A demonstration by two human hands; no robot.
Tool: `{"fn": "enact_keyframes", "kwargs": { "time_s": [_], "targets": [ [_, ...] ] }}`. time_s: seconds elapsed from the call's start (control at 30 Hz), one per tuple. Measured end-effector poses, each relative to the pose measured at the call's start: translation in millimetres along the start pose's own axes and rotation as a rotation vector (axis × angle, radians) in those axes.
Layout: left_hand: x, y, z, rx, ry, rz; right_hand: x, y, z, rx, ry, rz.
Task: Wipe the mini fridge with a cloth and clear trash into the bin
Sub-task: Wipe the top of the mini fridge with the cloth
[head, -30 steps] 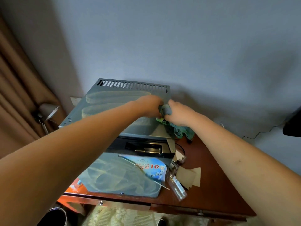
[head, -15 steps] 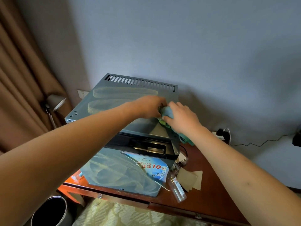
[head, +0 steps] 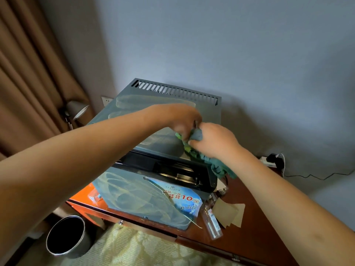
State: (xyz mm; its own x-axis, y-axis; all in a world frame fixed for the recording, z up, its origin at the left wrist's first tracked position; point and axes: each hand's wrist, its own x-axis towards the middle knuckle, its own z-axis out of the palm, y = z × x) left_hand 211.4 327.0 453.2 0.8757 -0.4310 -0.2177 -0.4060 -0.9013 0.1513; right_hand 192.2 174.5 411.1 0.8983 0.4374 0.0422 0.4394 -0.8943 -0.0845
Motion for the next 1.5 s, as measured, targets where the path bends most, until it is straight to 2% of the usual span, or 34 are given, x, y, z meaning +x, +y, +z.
{"fn": "enact_keyframes", "kwargs": {
  "time_s": [0.1, 0.17, 0.23, 0.33, 0.4, 0.53, 0.63, 0.73, 0.8, 0.93, 1.03, 1.2, 1.27, 1.43, 1.5],
  "targets": [
    [5.1, -3.0, 4.7, -0.014, 0.147, -0.041, 15.4, 1.4, -1.8, -0.002, 0.068, 0.052],
    [2.9, -7.1, 8.3, -0.062, 0.189, -0.055, 17.5, -2.1, -1.9, -0.033, 0.072, 0.062],
    [-4.4, -10.6, 7.7, -0.124, 0.169, -0.062, 11.8, -4.6, -5.3, -0.037, 0.026, 0.034],
    [-18.9, -13.1, 2.7, -0.142, 0.003, -0.038, -4.5, -13.2, -11.1, -0.035, -0.100, -0.048],
    [-25.4, -12.9, 4.6, -0.144, -0.039, -0.013, -13.4, -20.2, -10.9, -0.075, -0.132, -0.088],
    [-24.6, -19.0, 9.6, -0.190, 0.027, -0.017, 0.8, -20.0, -14.3, -0.107, -0.121, -0.048],
    [-16.7, -30.7, 11.7, -0.164, 0.141, -0.054, 14.8, -22.9, -11.5, -0.108, -0.037, 0.007],
    [-15.0, -36.6, 12.1, -0.139, 0.160, -0.050, 13.3, -28.1, -2.0, -0.114, 0.037, 0.037],
    [-21.2, -38.0, 7.6, -0.166, 0.111, -0.029, 5.0, -31.2, -1.7, -0.080, 0.002, 0.036],
    [-35.9, -46.4, 5.8, -0.202, -0.037, 0.042, -3.8, -42.9, -11.7, -0.094, -0.182, -0.029],
    [-34.6, -56.0, 12.0, -0.252, 0.014, 0.045, 7.4, -45.8, -16.0, -0.058, -0.194, 0.016],
    [-24.2, -77.9, 11.1, -0.022, 0.197, 0.038, 25.7, -56.7, -4.1, -0.083, 0.002, 0.098],
    [-25.6, -83.2, 13.0, -0.045, 0.200, 0.076, 21.8, -60.3, -0.2, -0.067, 0.008, 0.112],
    [-43.9, -85.6, 19.4, -0.049, 0.117, 0.162, 0.6, -72.9, -4.9, -0.037, -0.130, 0.066],
    [-45.3, -89.5, 21.5, -0.058, 0.111, 0.157, 2.2, -76.6, -5.8, -0.045, -0.134, 0.072]
  ]
}}
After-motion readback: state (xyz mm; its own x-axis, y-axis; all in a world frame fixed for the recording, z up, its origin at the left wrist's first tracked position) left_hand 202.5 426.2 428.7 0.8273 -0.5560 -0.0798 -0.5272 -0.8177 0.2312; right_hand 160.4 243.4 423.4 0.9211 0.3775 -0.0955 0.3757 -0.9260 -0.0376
